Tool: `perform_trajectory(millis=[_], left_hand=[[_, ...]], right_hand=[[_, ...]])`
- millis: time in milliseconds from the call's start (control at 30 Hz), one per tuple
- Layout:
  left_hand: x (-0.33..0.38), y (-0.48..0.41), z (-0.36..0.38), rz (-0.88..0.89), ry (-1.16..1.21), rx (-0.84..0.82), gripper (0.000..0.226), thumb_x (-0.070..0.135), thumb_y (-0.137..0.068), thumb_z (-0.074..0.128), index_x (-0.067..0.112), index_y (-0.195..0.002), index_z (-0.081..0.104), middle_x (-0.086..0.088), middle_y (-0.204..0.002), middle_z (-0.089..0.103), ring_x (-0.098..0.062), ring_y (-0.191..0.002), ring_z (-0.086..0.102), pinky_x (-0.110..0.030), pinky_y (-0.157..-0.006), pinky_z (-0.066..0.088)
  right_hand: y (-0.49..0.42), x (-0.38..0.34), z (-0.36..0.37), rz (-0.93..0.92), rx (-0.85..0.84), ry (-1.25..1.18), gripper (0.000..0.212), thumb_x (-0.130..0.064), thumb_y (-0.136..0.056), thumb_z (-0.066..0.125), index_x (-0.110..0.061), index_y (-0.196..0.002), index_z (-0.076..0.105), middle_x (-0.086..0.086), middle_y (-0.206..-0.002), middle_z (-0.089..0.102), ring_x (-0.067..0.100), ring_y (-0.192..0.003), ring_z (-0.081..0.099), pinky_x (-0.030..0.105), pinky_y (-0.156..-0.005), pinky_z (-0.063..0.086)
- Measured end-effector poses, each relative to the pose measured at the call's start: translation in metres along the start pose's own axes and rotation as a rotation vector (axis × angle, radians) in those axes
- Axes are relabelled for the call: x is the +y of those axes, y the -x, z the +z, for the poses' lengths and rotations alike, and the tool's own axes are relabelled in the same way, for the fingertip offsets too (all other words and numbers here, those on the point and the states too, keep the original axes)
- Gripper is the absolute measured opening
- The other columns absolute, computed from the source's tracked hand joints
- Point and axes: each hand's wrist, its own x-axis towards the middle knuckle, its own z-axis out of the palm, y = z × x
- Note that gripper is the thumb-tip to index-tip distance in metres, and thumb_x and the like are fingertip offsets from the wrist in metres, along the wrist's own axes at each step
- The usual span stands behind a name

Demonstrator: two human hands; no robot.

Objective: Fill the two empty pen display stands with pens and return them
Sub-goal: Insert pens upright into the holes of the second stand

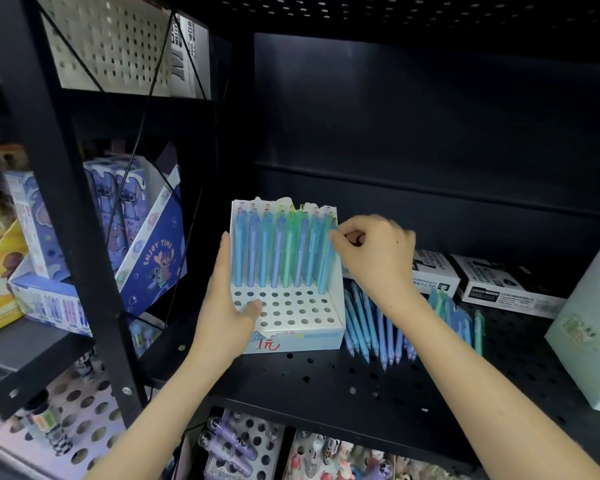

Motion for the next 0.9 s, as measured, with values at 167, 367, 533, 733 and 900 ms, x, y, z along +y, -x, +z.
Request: perform_trajectory(millis=[167,367,533,733,900], left_hand=[[-0.007,-0.009,-0.006,-0.039,-0.043,0.01,0.103,0.0,-0.085,0.062,0.052,-0.142,-0.005,0.016,-0.154,0.019,-0.012,-0.139,0.027,-0.035,-0.106,0.036],[0.013,-0.008,-0.003,-0.058,-0.288,0.212,0.092,0.004,-0.082,0.066,0.031,-0.149,0.01,-0.002,-0.152,0.026,-0.024,-0.138,0.027,-0.042,-0.105,0.032],[0.063,0.019,0.042,0.351,-0.414,0.215,0.049,0.009,-0.084,0.065,0.012,-0.129,0.048,0.002,-0.109,0.054,-0.021,-0.103,0.052,-0.036,-0.089,0.041],[0.076,0.007,0.116,0.22,-0.47,-0.226,0.054,0.036,-0.094,0.048,0.02,-0.143,0.03,-0.003,-0.137,0.042,-0.018,-0.119,0.047,-0.027,-0.095,0.038],[0.051,-0.003,0.145,-0.104,-0.769,-0.433,0.081,0.051,-0.093,0.04,0.014,-0.149,-0.005,-0.02,-0.153,0.014,-0.035,-0.136,0.028,-0.039,-0.106,0.031]], right_hand=[[0.022,0.049,-0.032,0.09,-0.017,-0.015,0.025,-0.046,-0.085,0.056,-0.026,-0.093,0.068,-0.007,-0.09,0.068,0.019,-0.088,0.062,0.041,-0.087,0.045],[0.062,0.131,-0.071,0.305,-0.26,0.261,0.043,-0.05,-0.085,0.056,-0.018,-0.113,0.061,0.006,-0.107,0.065,0.027,-0.096,0.061,0.036,-0.077,0.05],[0.079,0.16,-0.078,0.416,-0.377,0.308,0.065,-0.062,-0.081,0.053,-0.018,-0.128,0.049,0.011,-0.119,0.057,0.029,-0.109,0.054,0.035,-0.082,0.048],[0.074,0.158,-0.072,0.443,-0.405,0.24,0.076,-0.068,-0.078,0.051,-0.014,-0.131,0.042,0.011,-0.121,0.055,0.027,-0.111,0.052,0.034,-0.078,0.047],[0.073,0.156,-0.068,0.474,-0.422,0.175,0.084,-0.067,-0.077,0.055,-0.01,-0.136,0.036,0.012,-0.127,0.052,0.027,-0.114,0.052,0.034,-0.08,0.048]])
